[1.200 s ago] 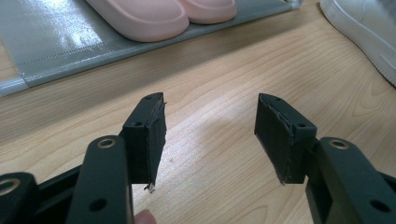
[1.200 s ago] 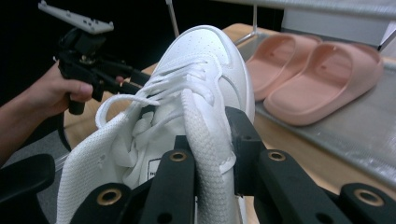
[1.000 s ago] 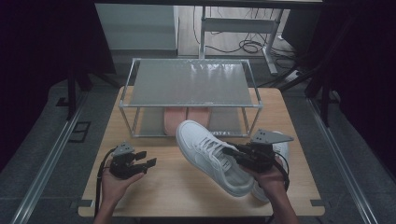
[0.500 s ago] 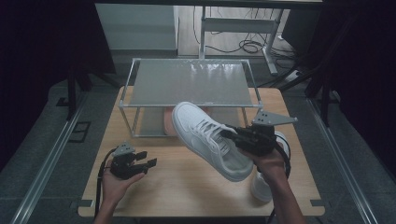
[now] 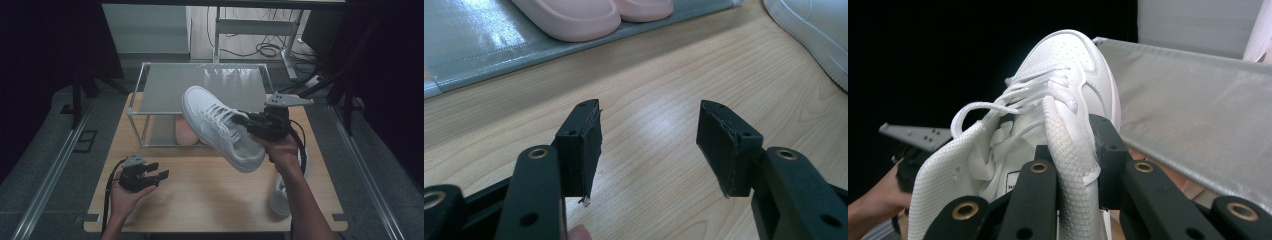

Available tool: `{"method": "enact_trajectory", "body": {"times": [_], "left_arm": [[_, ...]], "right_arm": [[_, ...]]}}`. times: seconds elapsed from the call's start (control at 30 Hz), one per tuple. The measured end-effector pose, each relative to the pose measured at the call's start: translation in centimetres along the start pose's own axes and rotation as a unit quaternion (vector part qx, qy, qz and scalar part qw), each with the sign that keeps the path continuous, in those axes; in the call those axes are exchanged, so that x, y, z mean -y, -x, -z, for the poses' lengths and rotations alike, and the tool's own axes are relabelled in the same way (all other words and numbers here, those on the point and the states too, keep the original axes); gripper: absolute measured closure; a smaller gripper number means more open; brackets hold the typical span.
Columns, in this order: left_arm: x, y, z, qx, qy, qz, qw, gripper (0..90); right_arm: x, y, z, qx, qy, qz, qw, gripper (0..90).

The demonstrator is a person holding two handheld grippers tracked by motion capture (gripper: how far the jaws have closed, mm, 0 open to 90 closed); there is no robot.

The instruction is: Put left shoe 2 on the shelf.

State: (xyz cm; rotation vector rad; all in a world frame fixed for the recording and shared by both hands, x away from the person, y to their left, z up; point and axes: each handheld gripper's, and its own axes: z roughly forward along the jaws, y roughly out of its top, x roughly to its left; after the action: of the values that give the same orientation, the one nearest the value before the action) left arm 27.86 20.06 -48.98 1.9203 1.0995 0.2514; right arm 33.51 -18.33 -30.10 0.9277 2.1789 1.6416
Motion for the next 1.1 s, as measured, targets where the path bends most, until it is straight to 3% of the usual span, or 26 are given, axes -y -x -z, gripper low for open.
{"method": "enact_trajectory", "body": {"times": [0.67,0.87,1.1], "left_arm": [[0.1,0.2,-0.6,0.005,-0.008,-0.002,1.0,43.9],[0.1,0.4,-0.9,0.008,-0.012,-0.001,0.9999,43.9],[0.1,0.6,-1.3,0.012,-0.015,-0.005,0.9998,43.9]], "right_arm": [[-3.1,3.0,-3.6,0.041,0.003,-0.033,0.9986,81.1],[-4.2,4.2,-5.1,0.058,0.003,-0.06,0.9966,81.1],[-5.6,5.2,-7.4,0.081,-0.004,-0.074,0.9939,81.1]]}}
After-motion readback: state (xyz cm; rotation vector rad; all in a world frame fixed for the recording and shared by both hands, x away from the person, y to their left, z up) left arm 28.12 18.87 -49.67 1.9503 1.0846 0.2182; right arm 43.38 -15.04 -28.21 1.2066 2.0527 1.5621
